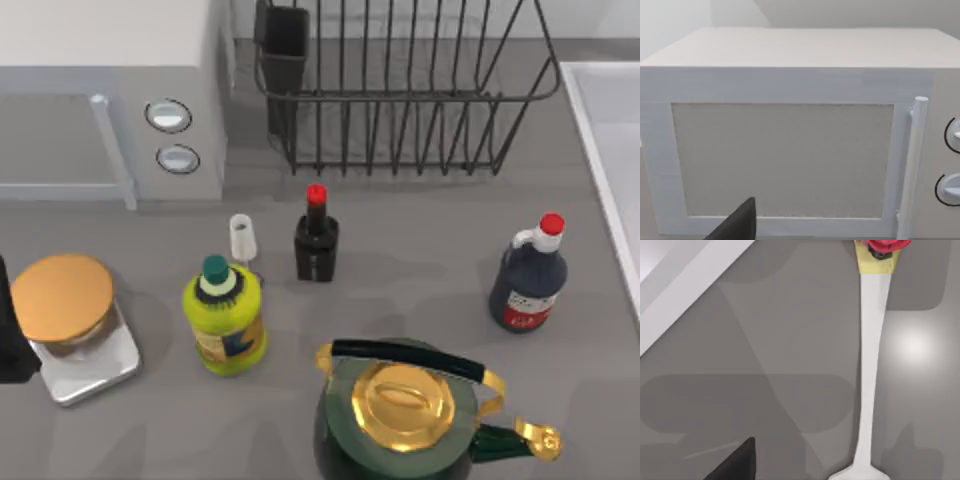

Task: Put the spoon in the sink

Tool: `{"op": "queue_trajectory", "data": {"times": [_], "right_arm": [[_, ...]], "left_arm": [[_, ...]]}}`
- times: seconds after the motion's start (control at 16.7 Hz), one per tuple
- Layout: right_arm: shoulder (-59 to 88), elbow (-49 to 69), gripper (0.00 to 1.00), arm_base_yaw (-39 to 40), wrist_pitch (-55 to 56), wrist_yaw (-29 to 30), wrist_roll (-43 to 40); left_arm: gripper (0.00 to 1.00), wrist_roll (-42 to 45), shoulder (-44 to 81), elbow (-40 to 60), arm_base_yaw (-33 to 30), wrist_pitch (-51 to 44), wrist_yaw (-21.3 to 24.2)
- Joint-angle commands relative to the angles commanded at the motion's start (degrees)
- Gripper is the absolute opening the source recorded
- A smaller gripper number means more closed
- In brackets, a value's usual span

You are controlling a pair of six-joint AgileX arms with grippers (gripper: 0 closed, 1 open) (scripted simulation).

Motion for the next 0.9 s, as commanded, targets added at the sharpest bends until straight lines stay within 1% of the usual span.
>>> {"op": "queue_trajectory", "data": {"times": [0.18, 0.42, 0.54, 0.66, 0.9], "right_arm": [[2.7, -3.1, 1.00, -0.1, 5.7, 0.0, 0.1], [8.6, -9.5, 1.00, 0.0, 18.6, 0.0, 0.2], [10.9, -12.0, 1.00, 0.0, 23.3, 0.0, 0.3], [12.2, -13.2, 1.00, 0.0, 25.5, 0.0, 0.3], [12.3, -13.4, 1.00, 0.0, 25.7, 0.0, 0.3]], "left_arm": [[1.00, 0.0, 0.0, 0.0, 0.0, 0.0, 0.0], [1.00, 0.0, 0.0, 0.0, 0.0, 0.0, 0.0], [1.00, 0.0, 0.0, 0.0, 0.0, 0.0, 0.0], [1.00, 0.0, 0.0, 0.0, 0.0, 0.0, 0.0], [1.00, 0.0, 0.0, 0.0, 0.0, 0.0, 0.0]]}}
